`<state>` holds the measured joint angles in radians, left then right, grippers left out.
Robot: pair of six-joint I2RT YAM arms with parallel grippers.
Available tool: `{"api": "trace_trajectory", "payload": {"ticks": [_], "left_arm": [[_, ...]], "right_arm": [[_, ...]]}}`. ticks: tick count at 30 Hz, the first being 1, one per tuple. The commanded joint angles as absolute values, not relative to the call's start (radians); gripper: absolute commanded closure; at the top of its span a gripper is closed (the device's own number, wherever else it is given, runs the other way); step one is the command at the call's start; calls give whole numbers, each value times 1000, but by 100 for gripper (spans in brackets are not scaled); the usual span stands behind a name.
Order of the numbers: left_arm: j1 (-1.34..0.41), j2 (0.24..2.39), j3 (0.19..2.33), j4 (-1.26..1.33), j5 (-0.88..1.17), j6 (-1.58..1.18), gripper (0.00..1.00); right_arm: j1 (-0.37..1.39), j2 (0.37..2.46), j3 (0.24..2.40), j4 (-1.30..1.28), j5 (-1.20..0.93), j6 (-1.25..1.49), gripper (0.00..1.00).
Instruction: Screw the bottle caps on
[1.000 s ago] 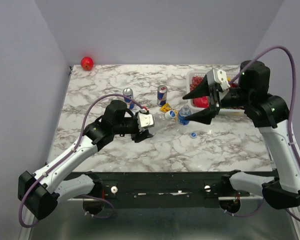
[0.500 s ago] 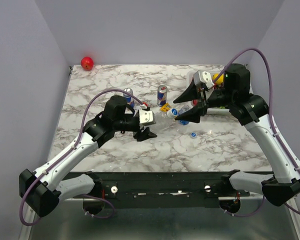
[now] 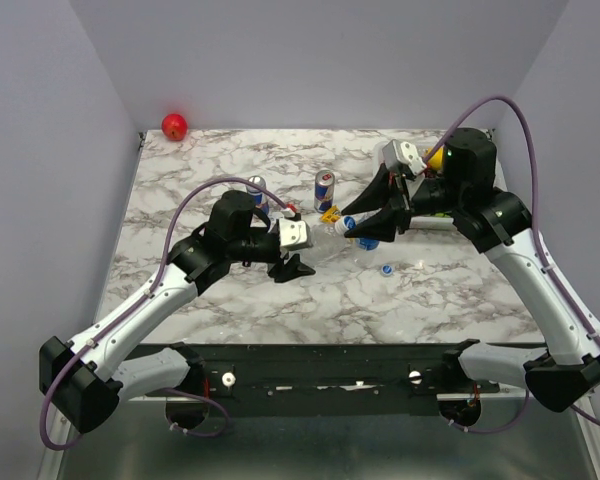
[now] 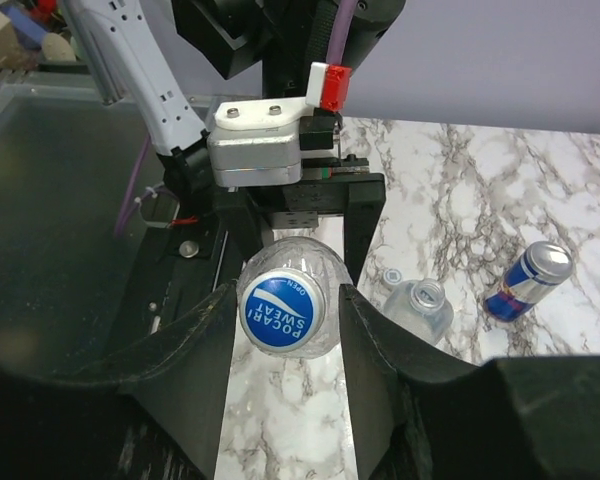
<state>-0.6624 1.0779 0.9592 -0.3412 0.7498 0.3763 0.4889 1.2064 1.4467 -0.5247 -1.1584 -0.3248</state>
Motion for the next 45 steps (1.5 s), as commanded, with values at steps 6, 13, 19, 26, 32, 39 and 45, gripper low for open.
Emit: {"api": "trace_trajectory", "payload": {"ticks": [6, 13, 19, 26, 32, 39, 45], "left_arm": [[-669, 1083, 959, -262, 749, 339, 100], [-745, 1058, 911, -114, 380, 250, 100], [-816, 1104, 939, -31, 16, 153, 100], [-809, 1132, 946, -75, 67, 135, 100], [-661, 1075, 916, -149, 533, 172, 100], [-637, 1077, 920, -204, 755, 219, 100], [-637, 1078, 940, -215, 769, 230, 100]], "right_arm": [[502, 1218, 1416, -457, -1158, -239, 69], [517, 1200, 1379, -296, -921, -3, 88], [531, 1221, 1437, -336, -573, 130, 100], [528, 1258, 1493, -384, -465, 100, 65], [488, 1163, 1468, -313, -822, -21, 28], [489, 1163, 1410, -273, -1061, -83, 28], [488, 1210, 1430, -245, -1117, -52, 28]]}}
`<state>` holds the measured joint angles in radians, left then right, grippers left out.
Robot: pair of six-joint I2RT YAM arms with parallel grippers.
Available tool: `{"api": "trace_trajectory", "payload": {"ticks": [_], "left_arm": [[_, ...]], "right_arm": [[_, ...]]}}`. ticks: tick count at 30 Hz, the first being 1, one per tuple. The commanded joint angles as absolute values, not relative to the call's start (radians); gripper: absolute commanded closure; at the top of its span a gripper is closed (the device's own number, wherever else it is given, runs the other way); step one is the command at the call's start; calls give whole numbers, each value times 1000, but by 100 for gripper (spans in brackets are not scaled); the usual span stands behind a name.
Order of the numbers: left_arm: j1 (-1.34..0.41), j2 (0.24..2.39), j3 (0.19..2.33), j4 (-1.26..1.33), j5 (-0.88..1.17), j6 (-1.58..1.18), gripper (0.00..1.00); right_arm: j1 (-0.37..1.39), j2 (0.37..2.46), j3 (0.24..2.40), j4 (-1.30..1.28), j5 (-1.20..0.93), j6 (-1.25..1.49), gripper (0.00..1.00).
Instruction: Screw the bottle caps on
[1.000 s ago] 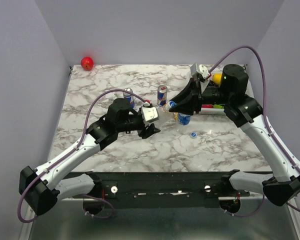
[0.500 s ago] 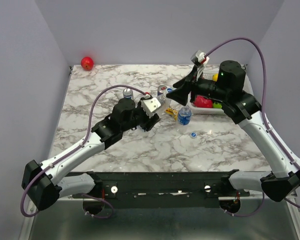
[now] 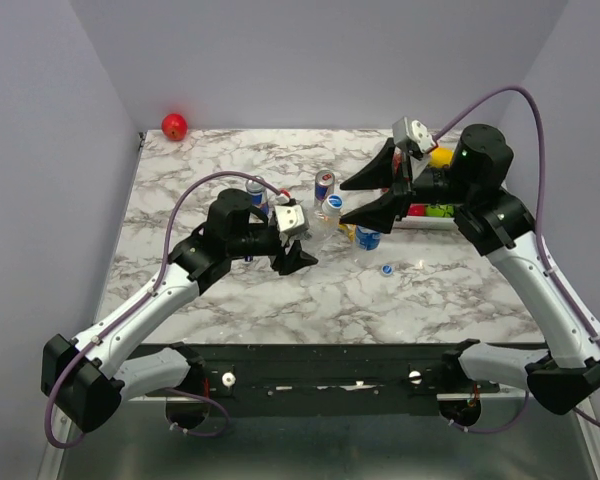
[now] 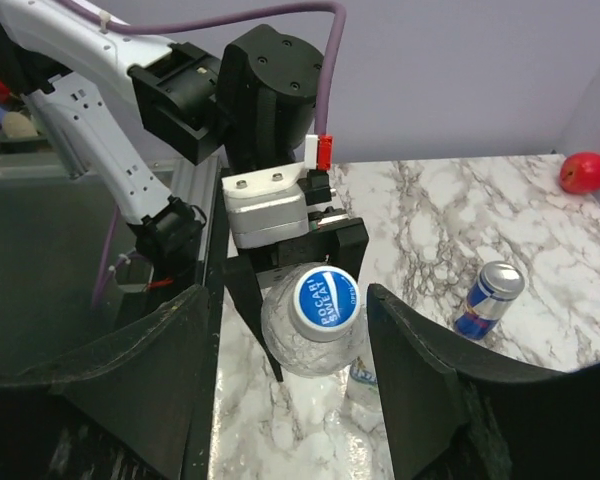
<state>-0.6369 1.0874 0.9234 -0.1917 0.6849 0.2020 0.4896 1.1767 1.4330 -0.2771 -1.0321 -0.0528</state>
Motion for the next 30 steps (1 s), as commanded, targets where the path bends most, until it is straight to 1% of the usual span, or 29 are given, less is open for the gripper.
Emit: {"api": "trace_trajectory", "payload": {"ticks": [1, 4, 7, 9, 11, 20, 30], "left_arm": [[-637, 1078, 945, -219, 769, 238, 100], [-637, 1075, 950, -225, 770, 247, 100], [-637, 1077, 950, -222, 770, 239, 100], [-637, 1078, 950, -213, 769, 232, 100], [-637, 1077, 950, -199, 764, 218, 100], [-637, 1088, 946, -158, 762, 183, 100], [-638, 1103, 946, -138, 755, 166, 100]], "right_arm": [[489, 1216, 1430, -244, -1114, -51, 28], [489, 1229, 1428, -226, -1108, -34, 30], [491, 1233, 1417, -183, -1111, -2, 37], [492, 1238, 1411, -164, -1118, 35, 44], [497, 1238, 1407, -164, -1118, 38, 47], [506, 1233, 1370, -170, -1120, 46, 48], [508, 1236, 1353, -117, -1077, 93, 57]]}}
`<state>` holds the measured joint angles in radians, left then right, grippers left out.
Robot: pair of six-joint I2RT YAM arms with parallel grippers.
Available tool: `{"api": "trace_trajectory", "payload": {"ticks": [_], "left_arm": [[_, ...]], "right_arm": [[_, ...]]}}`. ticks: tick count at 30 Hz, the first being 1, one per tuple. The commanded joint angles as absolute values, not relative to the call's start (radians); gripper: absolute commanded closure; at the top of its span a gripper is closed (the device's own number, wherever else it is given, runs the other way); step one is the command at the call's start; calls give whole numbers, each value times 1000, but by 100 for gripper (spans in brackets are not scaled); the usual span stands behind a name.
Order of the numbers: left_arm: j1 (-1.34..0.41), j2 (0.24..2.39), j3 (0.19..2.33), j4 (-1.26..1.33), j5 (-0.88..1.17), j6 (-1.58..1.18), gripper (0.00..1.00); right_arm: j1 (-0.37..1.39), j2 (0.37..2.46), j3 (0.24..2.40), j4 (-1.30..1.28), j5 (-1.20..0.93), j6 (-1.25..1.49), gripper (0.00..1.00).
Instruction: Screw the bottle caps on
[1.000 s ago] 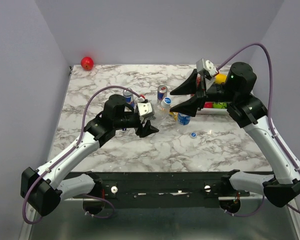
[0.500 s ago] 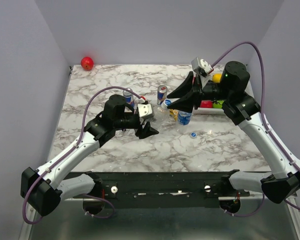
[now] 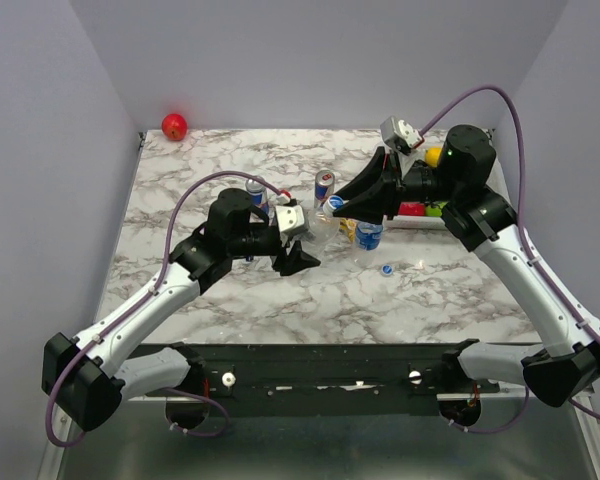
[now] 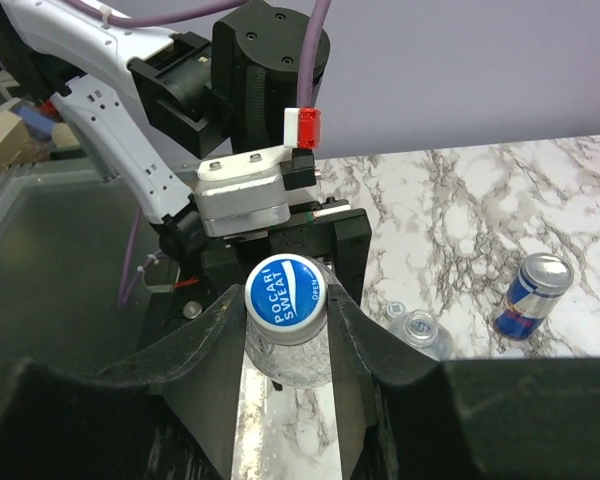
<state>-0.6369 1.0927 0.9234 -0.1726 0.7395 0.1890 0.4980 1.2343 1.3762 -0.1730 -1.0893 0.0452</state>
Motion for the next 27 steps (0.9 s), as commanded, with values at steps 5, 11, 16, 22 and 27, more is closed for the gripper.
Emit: {"api": "trace_trajectory", "payload": {"ticks": [5, 11, 16, 22, 27], "left_arm": [[-661, 1108, 943, -118, 672, 170, 100], [-667, 1101, 923, -61, 541, 124, 83], [-661, 1089, 936, -133, 572, 172, 2], [-643, 1046, 936, -242, 465, 230, 1], [-618, 1029, 957, -256, 429, 218, 1]], "right_arm": [[512, 1238, 1351, -127, -975, 97, 73], [512, 1230, 1364, -172, -916, 68, 77], [480, 1221, 1429, -290, -893, -38, 79], [316, 1249, 1656, -506, -907, -100, 81], [193, 1275, 1793, -749, -850, -228, 82]]}}
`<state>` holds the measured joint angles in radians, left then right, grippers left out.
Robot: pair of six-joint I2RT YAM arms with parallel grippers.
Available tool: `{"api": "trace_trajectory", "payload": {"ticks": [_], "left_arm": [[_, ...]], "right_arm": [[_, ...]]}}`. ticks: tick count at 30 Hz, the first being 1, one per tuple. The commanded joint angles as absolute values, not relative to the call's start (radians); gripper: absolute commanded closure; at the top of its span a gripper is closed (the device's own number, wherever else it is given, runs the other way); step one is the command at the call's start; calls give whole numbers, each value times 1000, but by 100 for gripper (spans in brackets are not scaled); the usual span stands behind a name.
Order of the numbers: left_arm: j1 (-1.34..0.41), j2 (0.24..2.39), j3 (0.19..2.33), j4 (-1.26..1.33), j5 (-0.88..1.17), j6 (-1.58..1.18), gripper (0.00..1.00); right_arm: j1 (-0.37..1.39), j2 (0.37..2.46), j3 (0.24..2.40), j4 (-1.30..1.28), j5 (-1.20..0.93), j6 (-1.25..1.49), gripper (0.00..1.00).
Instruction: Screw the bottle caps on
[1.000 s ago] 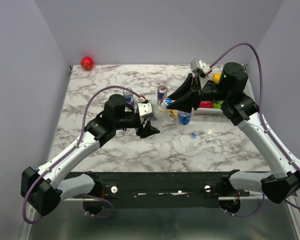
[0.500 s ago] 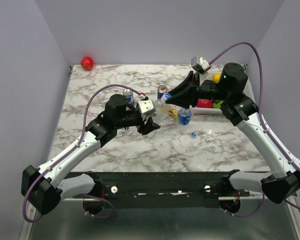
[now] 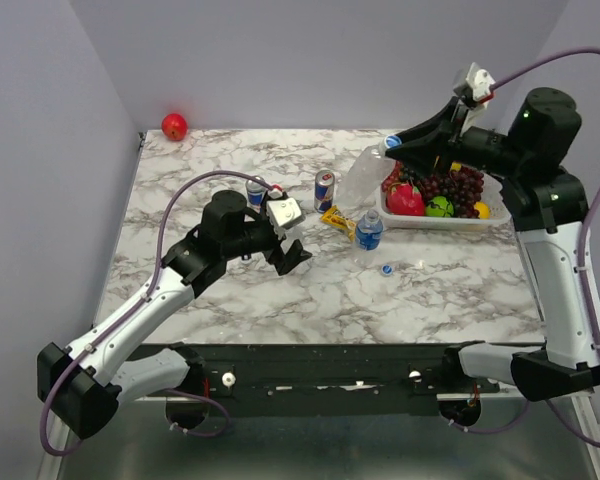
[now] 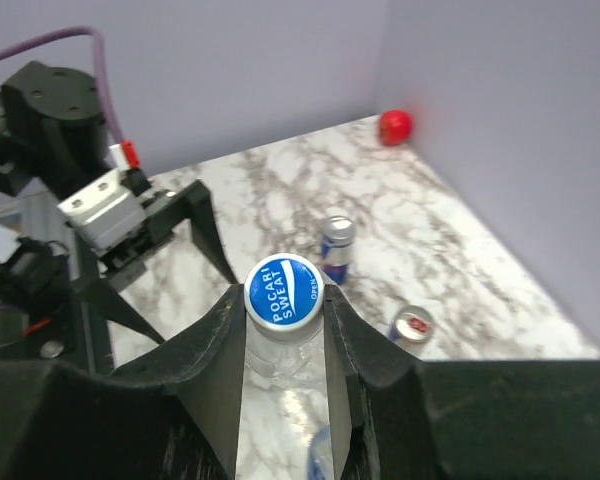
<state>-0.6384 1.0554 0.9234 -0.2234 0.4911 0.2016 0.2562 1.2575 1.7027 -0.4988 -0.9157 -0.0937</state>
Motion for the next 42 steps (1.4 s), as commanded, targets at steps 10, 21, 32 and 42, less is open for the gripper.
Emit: {"api": "trace_trajectory", "payload": {"ticks": [10, 21, 32, 42], "left_arm": [[-606, 1045, 1012, -256, 520, 222, 1], [-598, 1092, 1086, -319, 523, 256, 1], [-584, 1123, 1109, -348, 515, 290, 1], [-577, 1115, 1095, -354, 517, 301, 1]], "right_arm": [[-178, 1169, 1467, -888, -864, -521, 83], [-341, 1095, 1129, -740, -1014, -721, 82], [-376, 1167, 1046, -626, -1012, -713, 79], [-390, 1210, 1026, -588, -991, -683, 66]]}}
